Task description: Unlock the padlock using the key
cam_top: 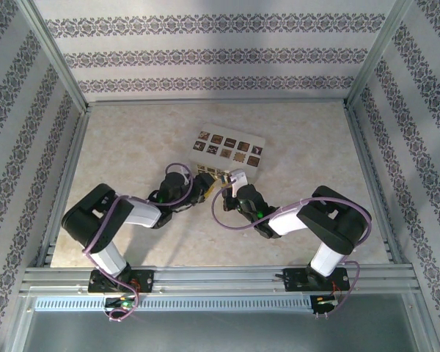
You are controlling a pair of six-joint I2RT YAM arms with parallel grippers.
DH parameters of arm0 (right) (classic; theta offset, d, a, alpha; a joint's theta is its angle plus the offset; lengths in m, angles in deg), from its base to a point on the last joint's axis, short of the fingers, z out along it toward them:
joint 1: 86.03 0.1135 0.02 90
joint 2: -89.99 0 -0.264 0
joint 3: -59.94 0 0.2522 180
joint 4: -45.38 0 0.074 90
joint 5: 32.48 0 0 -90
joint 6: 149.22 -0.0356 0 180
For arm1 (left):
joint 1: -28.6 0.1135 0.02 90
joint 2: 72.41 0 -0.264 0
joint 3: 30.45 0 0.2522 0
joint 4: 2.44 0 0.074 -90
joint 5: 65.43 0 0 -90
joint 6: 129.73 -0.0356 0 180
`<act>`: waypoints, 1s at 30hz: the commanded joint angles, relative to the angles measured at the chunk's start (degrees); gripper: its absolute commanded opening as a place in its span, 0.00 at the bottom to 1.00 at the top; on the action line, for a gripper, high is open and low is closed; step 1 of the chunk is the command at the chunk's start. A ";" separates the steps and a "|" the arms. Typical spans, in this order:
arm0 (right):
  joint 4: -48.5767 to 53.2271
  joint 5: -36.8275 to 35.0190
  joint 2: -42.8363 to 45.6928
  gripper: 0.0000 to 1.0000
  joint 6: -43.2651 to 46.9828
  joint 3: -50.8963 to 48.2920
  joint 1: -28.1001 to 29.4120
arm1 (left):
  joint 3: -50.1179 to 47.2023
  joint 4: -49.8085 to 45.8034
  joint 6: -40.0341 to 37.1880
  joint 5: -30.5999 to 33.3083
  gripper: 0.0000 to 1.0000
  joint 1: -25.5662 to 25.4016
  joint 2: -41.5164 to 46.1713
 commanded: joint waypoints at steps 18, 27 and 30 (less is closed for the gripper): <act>0.63 2.41 1.00 0.00 3.03 -0.29 0.26 | 0.96 -39.16 -23.03 10.58 0.64 7.93 28.01; 0.63 1.56 -1.36 0.01 11.61 -0.04 2.17 | 0.48 -45.14 -27.65 7.59 0.68 16.04 32.66; -0.34 1.28 -3.06 0.00 14.32 -0.19 2.76 | 0.98 -47.46 -29.50 7.74 0.68 17.89 33.98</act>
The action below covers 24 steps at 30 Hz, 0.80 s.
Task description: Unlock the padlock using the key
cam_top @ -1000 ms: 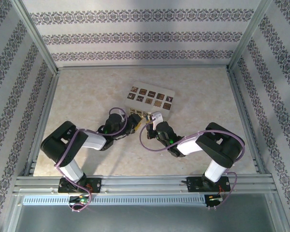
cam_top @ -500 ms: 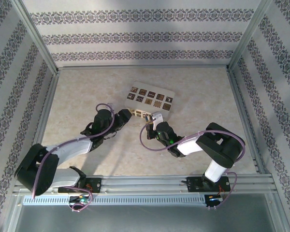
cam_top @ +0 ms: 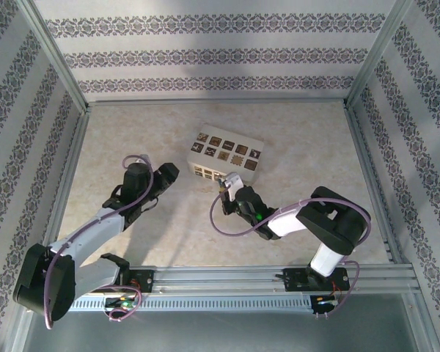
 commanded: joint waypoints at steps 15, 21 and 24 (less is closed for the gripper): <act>-6.10 -2.82 -5.46 0.18 6.82 -1.79 2.47 | 2.76 -8.44 -9.04 -0.12 0.76 5.34 2.90; -5.20 -3.48 -1.81 0.27 6.40 -3.77 2.60 | 10.08 -12.96 -16.33 -2.97 0.84 9.59 0.35; -2.73 -3.34 2.18 0.31 4.54 -4.84 2.60 | 14.22 -13.96 -19.73 -5.89 0.87 11.04 -2.81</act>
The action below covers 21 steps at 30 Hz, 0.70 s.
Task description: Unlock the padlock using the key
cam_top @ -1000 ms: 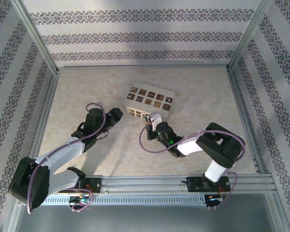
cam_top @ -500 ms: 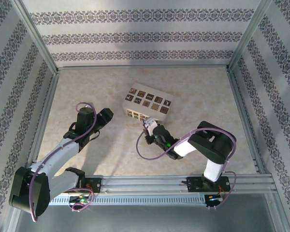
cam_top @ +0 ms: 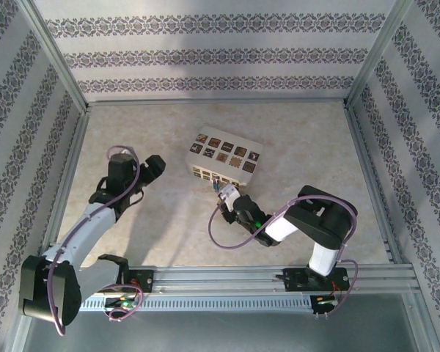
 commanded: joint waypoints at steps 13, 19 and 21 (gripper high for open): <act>15.11 13.95 16.87 0.14 -18.43 -1.83 -9.06 | 26.06 -8.09 -16.34 -22.24 0.89 1.89 -31.30; 16.31 17.01 15.70 0.11 -19.05 -0.19 -12.23 | 34.80 -13.21 -19.71 -25.88 0.87 1.38 -41.78; 16.51 17.59 15.08 0.11 -19.28 0.36 -13.06 | 36.77 -15.57 -21.29 -25.07 0.86 0.86 -43.96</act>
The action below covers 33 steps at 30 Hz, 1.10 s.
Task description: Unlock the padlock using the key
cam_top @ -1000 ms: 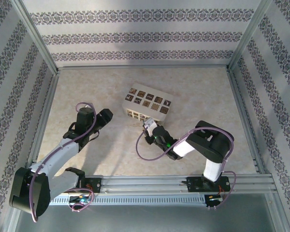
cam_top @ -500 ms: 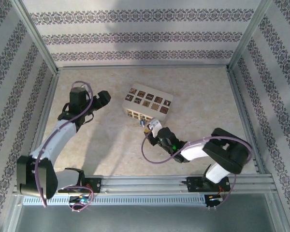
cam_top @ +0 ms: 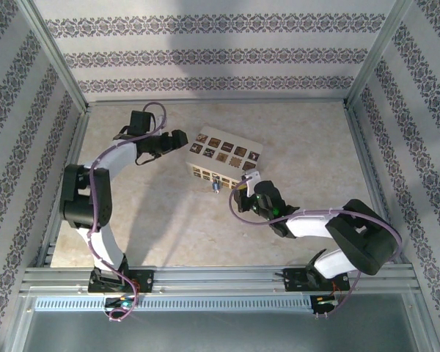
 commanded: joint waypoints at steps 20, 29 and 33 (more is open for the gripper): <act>2.46 6.55 -5.73 0.12 0.49 5.63 -6.81 | -7.04 -5.06 -5.29 -3.13 0.76 -2.70 -3.21; 2.99 11.90 -9.66 0.15 3.41 10.28 -11.74 | -17.72 0.71 -0.63 -2.50 0.75 -3.76 4.54; 3.00 14.46 -11.66 0.16 3.93 12.63 -13.59 | -21.82 2.55 1.44 -2.20 0.75 -4.81 7.86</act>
